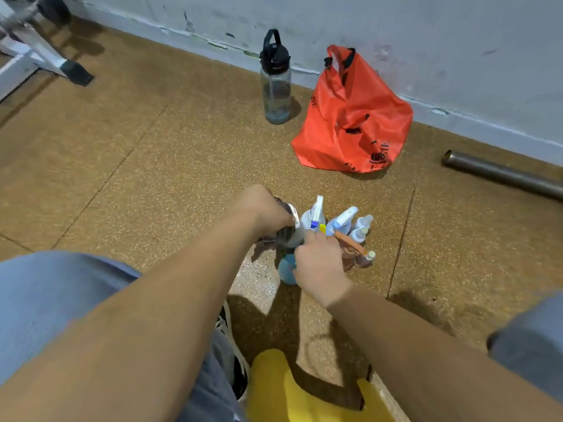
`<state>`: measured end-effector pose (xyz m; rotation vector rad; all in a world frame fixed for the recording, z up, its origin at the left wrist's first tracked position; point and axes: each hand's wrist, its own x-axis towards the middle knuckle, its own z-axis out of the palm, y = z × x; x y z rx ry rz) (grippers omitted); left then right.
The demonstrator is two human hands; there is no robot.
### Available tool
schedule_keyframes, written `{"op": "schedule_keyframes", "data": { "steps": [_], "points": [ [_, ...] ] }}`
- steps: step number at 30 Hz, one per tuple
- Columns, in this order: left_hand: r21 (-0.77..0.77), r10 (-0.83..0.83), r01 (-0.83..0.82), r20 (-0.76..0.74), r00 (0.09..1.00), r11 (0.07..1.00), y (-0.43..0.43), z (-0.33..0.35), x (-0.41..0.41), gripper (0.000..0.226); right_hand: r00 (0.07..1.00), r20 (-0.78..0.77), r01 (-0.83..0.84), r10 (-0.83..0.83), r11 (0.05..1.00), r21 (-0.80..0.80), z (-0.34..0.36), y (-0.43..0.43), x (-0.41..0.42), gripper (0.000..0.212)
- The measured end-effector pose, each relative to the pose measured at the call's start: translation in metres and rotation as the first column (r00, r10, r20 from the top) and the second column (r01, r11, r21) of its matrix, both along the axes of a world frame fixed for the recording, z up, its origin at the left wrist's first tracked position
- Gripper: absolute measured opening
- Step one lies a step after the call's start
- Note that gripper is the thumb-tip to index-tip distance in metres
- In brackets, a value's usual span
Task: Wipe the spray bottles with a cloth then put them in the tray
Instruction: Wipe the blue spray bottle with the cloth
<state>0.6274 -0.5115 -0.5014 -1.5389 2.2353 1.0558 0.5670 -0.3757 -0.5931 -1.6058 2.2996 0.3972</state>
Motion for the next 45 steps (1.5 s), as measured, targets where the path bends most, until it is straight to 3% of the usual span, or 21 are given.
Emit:
{"op": "schedule_keyframes", "data": {
  "steps": [2,5,12,15,20,25,27,30,33,37,40,45],
  "points": [
    [-0.005,-0.013,0.012,-0.008,1.0,1.0,0.001,-0.001,-0.001,0.015,1.0,-0.008,0.011,-0.011,1.0,-0.012,-0.004,0.001,-0.004,0.021],
    [-0.026,-0.033,0.032,-0.021,0.999,0.999,-0.001,0.006,-0.004,0.008,0.993,0.102,0.078,-0.065,0.989,-0.125,0.001,0.002,-0.008,0.02],
    [0.005,-0.228,0.228,0.021,0.973,0.974,0.008,0.052,-0.03,0.015,0.944,0.295,0.231,-0.15,0.936,-0.265,0.075,0.015,-0.04,0.03],
    [0.024,-0.256,0.259,-0.076,0.964,0.966,0.017,0.074,-0.053,0.016,0.904,0.383,0.296,-0.188,0.922,-0.248,0.114,0.03,-0.066,0.025],
    [0.116,-0.13,0.18,-0.343,0.93,0.977,0.033,0.095,-0.096,0.014,0.816,0.488,0.457,-0.31,0.863,-0.216,0.165,0.066,-0.111,0.018],
    [0.217,0.011,0.132,-0.557,0.831,0.967,0.074,0.118,-0.142,0.029,0.781,0.511,0.549,-0.359,0.784,-0.289,0.2,0.119,-0.15,0.02],
    [0.259,0.025,0.163,-0.598,0.801,0.952,0.093,0.126,-0.159,0.035,0.78,0.504,0.573,-0.371,0.747,-0.336,0.209,0.137,-0.164,0.019],
    [0.253,-0.001,0.207,-0.632,0.775,0.945,0.118,0.141,-0.181,0.021,0.778,0.501,0.601,-0.38,0.684,-0.414,0.22,0.158,-0.189,0.02],
    [0.247,0.037,0.172,-0.665,0.746,0.954,0.124,0.15,-0.201,0.029,0.762,0.534,0.619,-0.366,0.653,-0.436,0.224,0.164,-0.21,0.02],
    [0.203,0.083,0.101,-0.733,0.675,0.974,0.106,0.146,-0.207,0.032,0.731,0.604,0.628,-0.317,0.659,-0.414,0.216,0.155,-0.222,0.016],
    [0.246,0.175,0.038,-0.78,0.601,0.968,0.087,0.138,-0.196,0.053,0.668,0.683,0.66,-0.296,0.659,-0.36,0.213,0.144,-0.225,0.013],
    [0.262,0.227,-0.02,-0.795,0.563,0.965,0.06,0.125,-0.196,0.052,0.566,0.751,0.759,-0.34,0.571,-0.313,0.204,0.131,-0.233,0.008]
  ]
}}
